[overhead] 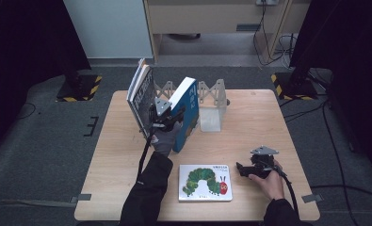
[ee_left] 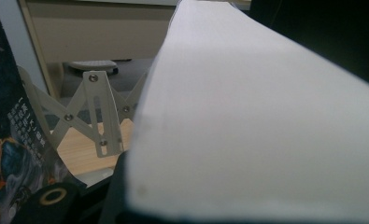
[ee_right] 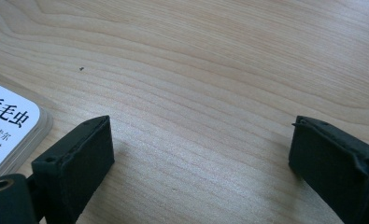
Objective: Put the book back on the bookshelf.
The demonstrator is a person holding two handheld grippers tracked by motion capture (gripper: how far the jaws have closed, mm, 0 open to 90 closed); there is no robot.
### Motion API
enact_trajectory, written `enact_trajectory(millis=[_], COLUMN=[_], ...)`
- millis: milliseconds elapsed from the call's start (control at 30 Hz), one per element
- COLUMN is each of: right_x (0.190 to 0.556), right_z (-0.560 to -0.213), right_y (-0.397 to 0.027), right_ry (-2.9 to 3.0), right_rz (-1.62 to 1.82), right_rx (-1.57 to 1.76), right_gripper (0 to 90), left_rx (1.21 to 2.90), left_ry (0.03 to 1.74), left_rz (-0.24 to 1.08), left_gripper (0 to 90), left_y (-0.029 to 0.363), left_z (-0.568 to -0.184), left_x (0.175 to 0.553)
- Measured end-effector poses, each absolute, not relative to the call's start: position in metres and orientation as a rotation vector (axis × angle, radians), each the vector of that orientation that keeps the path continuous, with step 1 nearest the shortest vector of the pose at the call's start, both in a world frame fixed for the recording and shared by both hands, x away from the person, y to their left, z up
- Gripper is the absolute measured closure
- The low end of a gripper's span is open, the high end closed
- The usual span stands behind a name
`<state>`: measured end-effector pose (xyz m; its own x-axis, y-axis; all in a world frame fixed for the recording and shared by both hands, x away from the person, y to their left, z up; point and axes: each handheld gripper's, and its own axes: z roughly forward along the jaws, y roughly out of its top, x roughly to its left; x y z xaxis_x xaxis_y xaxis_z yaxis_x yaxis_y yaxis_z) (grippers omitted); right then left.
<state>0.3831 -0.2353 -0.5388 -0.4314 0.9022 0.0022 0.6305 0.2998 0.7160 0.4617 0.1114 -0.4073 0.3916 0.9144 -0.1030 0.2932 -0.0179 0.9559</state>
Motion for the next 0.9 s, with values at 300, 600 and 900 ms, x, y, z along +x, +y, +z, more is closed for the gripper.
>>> enact_trajectory(millis=[300,600,900], right_x=[0.384,0.384,0.384], right_z=[-0.539,-0.539,-0.539], right_y=[-0.235,-0.235,-0.235], right_ry=[2.175,2.176,2.175], right_rz=[0.917,0.917,0.918], right_rx=[1.368,1.366,1.364], right_gripper=[6.6,6.6,6.6], left_rx=[1.509,1.546,1.547], left_ry=[1.169,1.161,1.172], left_rz=[0.743,0.802,0.847], left_gripper=[60.2,60.3,60.3], left_y=[0.101,0.093,0.103], left_z=[-0.410,-0.405,-0.407], left_x=[0.475,0.482,0.477])
